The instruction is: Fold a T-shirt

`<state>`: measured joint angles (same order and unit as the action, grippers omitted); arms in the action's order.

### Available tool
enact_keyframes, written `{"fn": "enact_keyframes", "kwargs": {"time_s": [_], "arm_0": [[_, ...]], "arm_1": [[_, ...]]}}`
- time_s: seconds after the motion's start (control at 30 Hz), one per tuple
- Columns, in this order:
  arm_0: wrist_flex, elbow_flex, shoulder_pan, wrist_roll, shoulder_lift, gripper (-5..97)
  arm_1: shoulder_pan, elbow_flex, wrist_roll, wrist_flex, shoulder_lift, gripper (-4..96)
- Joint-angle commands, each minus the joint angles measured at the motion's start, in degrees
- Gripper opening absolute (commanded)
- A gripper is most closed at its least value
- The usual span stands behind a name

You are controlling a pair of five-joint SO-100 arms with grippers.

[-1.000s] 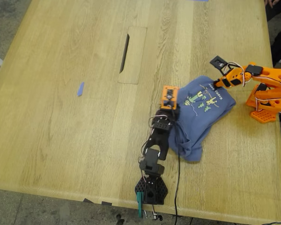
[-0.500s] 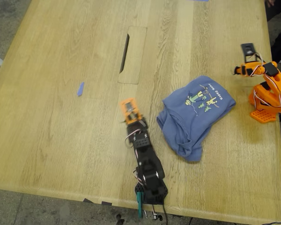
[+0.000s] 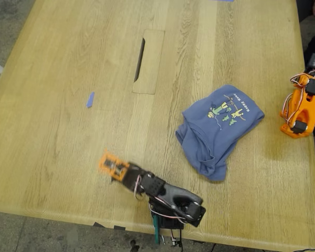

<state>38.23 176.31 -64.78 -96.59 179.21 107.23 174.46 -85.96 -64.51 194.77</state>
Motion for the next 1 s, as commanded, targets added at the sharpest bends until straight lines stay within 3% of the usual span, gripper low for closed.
{"fn": "enact_keyframes", "kwargs": {"time_s": [0.0, 0.13, 0.37, 0.97], "arm_0": [[7.47, -0.53, -5.36, -0.79, 8.53, 7], [12.66, -0.53, -11.16, 0.88, 12.13, 3], [41.4, -0.62, -21.71, 3.69, 27.6, 0], [43.51, -0.62, -22.85, 1.76, 27.6, 0]], "arm_1": [[4.75, 0.35, 1.05, -2.37, 0.44, 0.0], [12.48, 2.29, 0.26, -7.38, 0.44, 0.0], [16.35, 5.01, -0.79, -9.76, 0.44, 0.0], [16.35, 12.3, -1.05, -7.03, 0.44, 0.1]]}}
